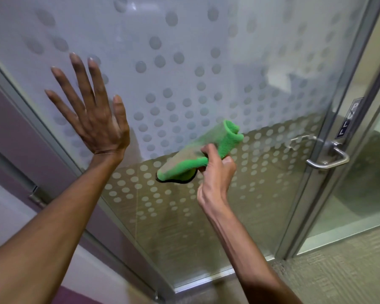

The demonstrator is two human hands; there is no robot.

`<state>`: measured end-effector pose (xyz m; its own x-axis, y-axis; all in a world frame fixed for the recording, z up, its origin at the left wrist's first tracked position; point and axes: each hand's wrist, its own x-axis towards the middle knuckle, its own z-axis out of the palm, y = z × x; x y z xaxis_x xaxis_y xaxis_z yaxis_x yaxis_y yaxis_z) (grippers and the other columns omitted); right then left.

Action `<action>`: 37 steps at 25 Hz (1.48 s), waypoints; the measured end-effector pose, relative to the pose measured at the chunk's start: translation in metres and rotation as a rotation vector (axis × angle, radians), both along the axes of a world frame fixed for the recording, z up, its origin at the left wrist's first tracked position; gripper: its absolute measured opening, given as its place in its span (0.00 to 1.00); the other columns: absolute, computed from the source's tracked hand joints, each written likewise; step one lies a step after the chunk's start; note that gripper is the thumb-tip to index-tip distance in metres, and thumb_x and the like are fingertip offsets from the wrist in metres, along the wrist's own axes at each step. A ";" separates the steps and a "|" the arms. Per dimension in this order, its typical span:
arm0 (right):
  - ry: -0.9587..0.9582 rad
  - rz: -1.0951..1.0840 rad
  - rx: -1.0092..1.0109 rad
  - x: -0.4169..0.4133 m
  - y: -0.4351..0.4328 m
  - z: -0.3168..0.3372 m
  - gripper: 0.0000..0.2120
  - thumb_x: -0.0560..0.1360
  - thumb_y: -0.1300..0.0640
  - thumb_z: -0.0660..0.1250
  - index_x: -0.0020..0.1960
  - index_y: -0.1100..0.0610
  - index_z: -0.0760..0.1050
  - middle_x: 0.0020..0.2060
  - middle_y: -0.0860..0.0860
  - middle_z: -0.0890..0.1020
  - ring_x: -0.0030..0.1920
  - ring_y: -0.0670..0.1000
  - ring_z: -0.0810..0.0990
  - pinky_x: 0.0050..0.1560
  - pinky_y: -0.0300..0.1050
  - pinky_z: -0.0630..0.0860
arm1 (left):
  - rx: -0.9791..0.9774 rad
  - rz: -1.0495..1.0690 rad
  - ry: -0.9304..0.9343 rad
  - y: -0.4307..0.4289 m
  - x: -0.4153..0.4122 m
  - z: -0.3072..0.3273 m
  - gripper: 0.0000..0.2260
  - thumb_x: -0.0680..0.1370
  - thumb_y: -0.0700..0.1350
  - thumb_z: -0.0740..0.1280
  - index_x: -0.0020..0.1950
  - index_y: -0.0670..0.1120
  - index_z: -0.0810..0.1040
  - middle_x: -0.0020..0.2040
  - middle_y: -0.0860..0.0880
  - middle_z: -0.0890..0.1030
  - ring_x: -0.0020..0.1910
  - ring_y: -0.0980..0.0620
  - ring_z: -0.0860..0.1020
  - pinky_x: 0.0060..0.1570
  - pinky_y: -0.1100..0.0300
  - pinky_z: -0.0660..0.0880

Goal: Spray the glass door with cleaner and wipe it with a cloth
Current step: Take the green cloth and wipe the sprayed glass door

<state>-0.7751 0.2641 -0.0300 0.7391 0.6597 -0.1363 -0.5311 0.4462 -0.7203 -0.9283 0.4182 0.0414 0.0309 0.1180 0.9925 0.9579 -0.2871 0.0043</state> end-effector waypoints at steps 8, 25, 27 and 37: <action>-0.626 -0.247 0.150 0.086 -0.039 0.066 0.05 0.65 0.56 0.72 0.40 0.48 0.81 0.32 0.37 0.82 0.35 0.36 0.78 0.38 0.33 0.75 | 0.011 -0.013 -0.013 0.006 -0.002 -0.001 0.29 0.84 0.57 0.47 0.84 0.50 0.52 0.83 0.47 0.55 0.82 0.46 0.45 0.78 0.35 0.45; -0.928 0.160 -0.069 0.001 -0.012 0.040 0.21 0.65 0.61 0.67 0.56 0.47 0.84 0.38 0.38 0.85 0.36 0.38 0.78 0.39 0.36 0.75 | -0.063 -0.106 -0.034 -0.001 -0.002 0.001 0.27 0.85 0.54 0.46 0.84 0.52 0.52 0.84 0.54 0.50 0.83 0.47 0.45 0.80 0.40 0.39; -0.702 0.253 -0.019 0.017 -0.026 0.048 0.16 0.66 0.61 0.68 0.52 0.50 0.82 0.35 0.41 0.83 0.34 0.42 0.76 0.37 0.39 0.75 | -0.082 -0.137 -0.055 -0.006 -0.002 0.002 0.26 0.85 0.53 0.48 0.84 0.52 0.55 0.84 0.54 0.53 0.83 0.47 0.47 0.80 0.40 0.40; -0.218 0.542 0.317 0.076 -0.110 0.122 0.15 0.68 0.66 0.67 0.54 0.60 0.78 0.45 0.58 0.82 0.45 0.55 0.81 0.53 0.55 0.79 | -0.433 -0.317 -0.219 -0.083 0.014 0.031 0.26 0.84 0.53 0.52 0.82 0.49 0.60 0.84 0.51 0.56 0.84 0.46 0.49 0.80 0.39 0.43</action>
<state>-0.6992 0.1541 0.0924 0.2801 0.9294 0.2402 -0.5969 0.3646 -0.7147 -0.9139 0.3356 0.0725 -0.0701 0.5337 0.8427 0.7890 -0.4873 0.3742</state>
